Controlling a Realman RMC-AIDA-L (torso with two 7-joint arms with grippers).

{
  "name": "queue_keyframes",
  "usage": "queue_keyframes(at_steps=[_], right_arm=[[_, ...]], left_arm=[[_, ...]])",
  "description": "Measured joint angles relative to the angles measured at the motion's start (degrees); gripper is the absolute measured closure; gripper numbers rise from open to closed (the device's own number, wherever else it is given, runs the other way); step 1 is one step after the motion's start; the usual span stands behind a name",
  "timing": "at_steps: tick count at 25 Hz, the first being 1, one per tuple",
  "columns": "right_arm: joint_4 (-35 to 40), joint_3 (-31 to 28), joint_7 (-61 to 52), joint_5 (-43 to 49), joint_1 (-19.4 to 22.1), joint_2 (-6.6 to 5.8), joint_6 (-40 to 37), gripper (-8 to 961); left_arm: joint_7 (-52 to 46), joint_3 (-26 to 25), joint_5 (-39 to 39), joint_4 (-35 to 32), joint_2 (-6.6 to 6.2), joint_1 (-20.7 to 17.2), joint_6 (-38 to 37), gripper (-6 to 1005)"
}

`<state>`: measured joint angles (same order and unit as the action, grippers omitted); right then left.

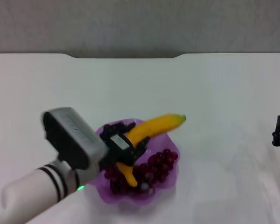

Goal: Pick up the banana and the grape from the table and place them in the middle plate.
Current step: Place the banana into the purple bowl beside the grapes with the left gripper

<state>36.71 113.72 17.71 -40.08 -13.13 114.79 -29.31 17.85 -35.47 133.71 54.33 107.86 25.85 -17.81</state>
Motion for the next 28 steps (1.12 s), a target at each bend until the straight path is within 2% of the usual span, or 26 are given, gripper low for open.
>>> queue_keyframes(at_steps=[1,2,5,7,11,17,24,28], right_arm=[[0.02,0.16,-0.01,0.00,-0.07,-0.01,0.00,950],[0.02,0.39,-0.04,0.00,-0.18,0.00,-0.01,950],[-0.05,1.02,-0.45,0.00,-0.60,0.00,-0.11,950],[-0.06,1.23,-0.56,0.00,-0.68,0.00,-0.13,949],[-0.08,1.30,-0.58,-0.14,-0.60,0.00,-0.13,949],[-0.16,1.33,-0.58,-0.21,-0.55,0.00,-0.12,949],[-0.15,1.33,-0.58,-0.12,-0.69,0.00,0.09,949],[-0.14,1.33,-0.58,-0.10,-0.65,0.00,0.23,948]], left_arm=[[2.00,-1.79,1.03,-0.49,1.40,-0.31,2.58,508],[2.00,-1.79,1.03,-0.49,1.40,-0.31,2.58,508],[8.64,-8.31,4.46,-3.06,6.37,-2.29,7.19,507],[11.33,-10.63,5.77,-3.71,7.96,-3.77,7.71,507],[12.40,-12.31,6.25,-2.36,7.94,-5.72,7.63,506],[12.37,-14.15,6.51,-1.27,7.74,-6.45,8.46,504],[12.41,-14.41,6.25,2.26,6.77,-6.82,11.71,503],[12.57,-15.88,6.32,6.07,6.12,-8.55,13.82,502]])
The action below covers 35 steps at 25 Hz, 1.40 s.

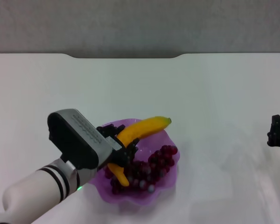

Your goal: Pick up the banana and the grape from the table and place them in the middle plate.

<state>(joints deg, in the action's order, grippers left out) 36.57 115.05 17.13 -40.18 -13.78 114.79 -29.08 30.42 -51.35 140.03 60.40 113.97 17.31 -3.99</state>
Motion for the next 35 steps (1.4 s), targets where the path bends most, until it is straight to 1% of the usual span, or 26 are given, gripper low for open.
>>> queue_keyframes(at_steps=[5,7,10,12,18,26,28,29,31,34,35], right_arm=[[0.00,0.00,0.00,-0.08,0.16,0.00,0.04,948],[0.00,0.00,0.00,-0.10,0.16,0.00,0.02,948],[0.00,0.00,0.00,-0.14,0.16,0.00,-0.01,948],[0.00,0.00,0.00,-0.17,0.20,0.00,-0.11,948],[-0.08,0.00,0.00,-0.25,0.29,0.00,-0.06,947],[-0.90,0.00,-0.02,-0.42,-0.02,0.00,-0.29,947],[-0.91,0.00,-0.03,-0.43,-0.05,0.00,-0.31,947],[-0.91,0.00,-0.03,-0.43,-0.07,0.00,-0.32,947],[-0.91,-0.03,-0.04,-0.43,-0.10,0.00,-0.34,947],[-0.90,-0.15,-0.05,-0.43,-0.10,-0.01,-0.35,947],[-0.90,-0.22,-0.05,-0.43,-0.11,-0.03,-0.35,946]], left_arm=[[1.67,-2.92,0.37,5.07,-0.07,-1.73,5.17,500],[2.55,-3.72,0.41,5.75,0.18,-2.19,6.27,500],[3.67,-4.80,0.29,6.07,0.71,-2.71,7.66,379],[3.83,-5.38,0.15,6.59,0.82,-2.92,8.35,298],[4.70,-6.49,0.39,9.85,0.86,-5.13,8.34,188],[5.21,-9.00,0.02,13.10,1.13,-7.59,6.10,249],[5.00,-9.82,-0.02,13.92,1.17,-8.72,3.84,264],[4.72,-10.23,-0.24,14.32,1.18,-9.89,0.79,272],[4.58,-10.37,-0.59,14.75,1.20,-11.46,-2.92,287],[4.35,-10.40,-0.75,15.40,1.07,-12.92,-5.82,310],[3.58,-10.43,-0.75,15.93,0.86,-14.20,-8.63,360]])
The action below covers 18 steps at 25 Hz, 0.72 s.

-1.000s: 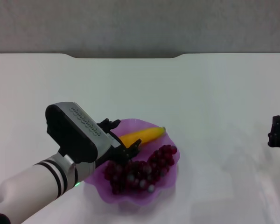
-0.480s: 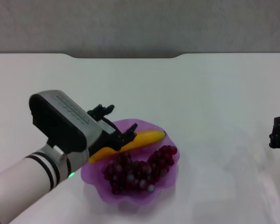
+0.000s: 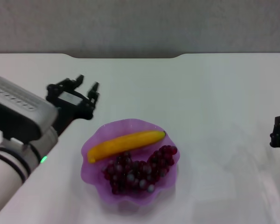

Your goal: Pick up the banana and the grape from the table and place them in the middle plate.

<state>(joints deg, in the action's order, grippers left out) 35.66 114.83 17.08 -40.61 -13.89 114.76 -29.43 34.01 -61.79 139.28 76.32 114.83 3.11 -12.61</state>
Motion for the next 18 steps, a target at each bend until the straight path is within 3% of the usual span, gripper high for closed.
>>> queue_keyframes(at_steps=[5,7,8,9,10,18], right_arm=[[0.02,-0.20,-0.02,0.00,-0.11,-0.06,-0.08,946],[-0.28,-0.28,-0.37,0.00,-0.18,-0.06,-0.19,946],[-0.28,-0.28,-0.37,0.00,-0.18,-0.06,-0.19,946],[-0.39,-0.28,-0.68,0.00,-0.26,-0.04,-0.33,946],[-0.45,-0.28,-1.28,0.00,-0.27,-0.02,-0.81,946],[0.29,-0.32,-5.32,0.00,0.72,-0.03,-6.31,946]], left_arm=[[-4.79,0.44,0.74,-0.05,-0.88,-2.07,-8.29,618],[-11.19,1.11,2.54,-0.74,-2.62,-2.70,-13.12,736],[-11.19,1.11,2.54,-0.74,-2.62,-2.70,-13.12,734],[-17.88,1.05,4.82,-1.43,-3.89,-2.93,-14.89,733],[-17.88,1.05,4.82,-1.43,-3.89,-2.93,-14.89,731],[-40.47,-0.93,9.52,-2.65,-8.60,-3.31,-16.85,728]])
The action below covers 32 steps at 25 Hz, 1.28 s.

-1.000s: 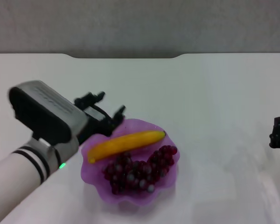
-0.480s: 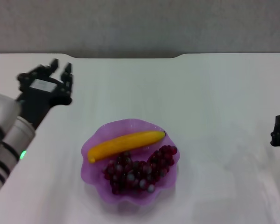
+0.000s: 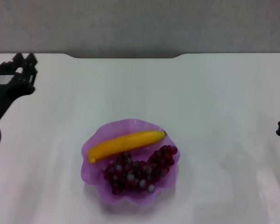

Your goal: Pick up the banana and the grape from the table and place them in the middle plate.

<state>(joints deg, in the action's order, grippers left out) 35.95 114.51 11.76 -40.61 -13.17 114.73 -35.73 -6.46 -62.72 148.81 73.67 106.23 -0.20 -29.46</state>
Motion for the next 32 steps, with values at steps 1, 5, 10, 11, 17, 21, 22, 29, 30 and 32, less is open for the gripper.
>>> queue_keyframes(at_steps=[1,5,10,11,17,21,22,29,30,32], right_arm=[[0.00,0.00,0.00,0.00,0.00,0.00,0.00,945],[2.92,-0.75,-1.27,0.13,1.44,-0.11,-0.24,945],[5.55,-3.15,-0.95,0.37,2.83,-0.12,0.64,945],[5.87,-4.09,-0.98,0.33,3.11,-0.09,1.38,945],[11.60,-11.55,-0.88,0.48,6.41,-0.09,9.95,944],[14.01,-14.34,-0.13,0.50,8.02,-0.11,14.34,943],[14.77,-14.93,0.54,0.50,8.37,-0.12,15.72,943],[27.69,-15.69,10.49,0.53,13.76,0.11,18.50,942],[29.26,-15.67,11.28,0.54,14.32,0.15,18.56,942],[31.77,-15.67,12.09,0.53,15.02,0.14,18.67,942]], left_arm=[[-2.71,-0.43,0.27,-0.20,-0.70,-0.39,0.06,728],[-5.61,-1.54,1.39,-0.10,-1.36,-2.13,-1.30,728],[-6.87,-3.88,3.21,-0.50,-0.40,-3.95,-1.95,728],[-7.17,-4.20,3.38,-0.80,-0.22,-4.05,-1.92,728],[-10.14,-5.80,3.85,-4.86,0.93,-4.04,-2.23,728],[-11.26,-6.07,3.86,-8.39,1.54,-4.12,-3.84,728],[-11.53,-6.09,3.86,-8.97,1.64,-4.12,-4.44,728],[-14.33,-6.34,3.86,-11.81,1.66,-4.54,-7.79,728],[-14.55,-6.36,3.86,-12.24,1.64,-4.55,-8.11,728],[-14.69,-6.37,3.91,-12.96,1.69,-4.53,-8.94,728]])
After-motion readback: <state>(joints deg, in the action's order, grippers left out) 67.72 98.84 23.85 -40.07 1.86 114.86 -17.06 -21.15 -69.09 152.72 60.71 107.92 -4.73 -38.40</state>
